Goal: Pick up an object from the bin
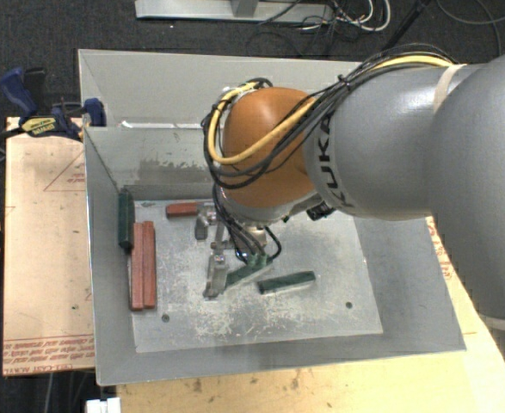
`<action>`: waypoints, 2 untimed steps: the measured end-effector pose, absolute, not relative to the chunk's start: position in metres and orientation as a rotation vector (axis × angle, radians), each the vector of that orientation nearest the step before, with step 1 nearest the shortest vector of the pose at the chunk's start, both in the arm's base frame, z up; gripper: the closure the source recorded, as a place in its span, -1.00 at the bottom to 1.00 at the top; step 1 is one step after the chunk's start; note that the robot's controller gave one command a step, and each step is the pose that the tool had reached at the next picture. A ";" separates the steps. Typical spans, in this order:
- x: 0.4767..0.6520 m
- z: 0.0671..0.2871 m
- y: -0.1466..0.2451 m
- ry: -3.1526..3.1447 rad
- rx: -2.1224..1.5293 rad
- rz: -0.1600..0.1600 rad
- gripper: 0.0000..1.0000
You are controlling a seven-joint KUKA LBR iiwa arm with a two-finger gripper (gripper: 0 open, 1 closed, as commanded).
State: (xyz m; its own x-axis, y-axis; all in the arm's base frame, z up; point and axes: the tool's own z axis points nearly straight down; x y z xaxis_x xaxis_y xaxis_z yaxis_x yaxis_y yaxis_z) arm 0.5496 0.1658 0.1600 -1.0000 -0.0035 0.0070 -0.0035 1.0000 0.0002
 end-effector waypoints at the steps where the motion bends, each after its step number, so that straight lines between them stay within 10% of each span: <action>1: 0.551 0.165 0.165 -3.142 0.000 -0.002 -1.00; 2: 0.558 0.118 0.130 -3.140 0.179 -0.003 -1.00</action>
Offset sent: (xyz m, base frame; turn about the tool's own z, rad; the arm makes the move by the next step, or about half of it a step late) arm 0.0133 -0.0728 -0.0900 -0.2140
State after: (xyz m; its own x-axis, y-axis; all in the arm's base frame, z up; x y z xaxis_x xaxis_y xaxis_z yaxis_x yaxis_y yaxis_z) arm 0.5580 0.1297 0.1176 -0.9935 -0.1137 -0.0041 -0.1137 0.9935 0.0017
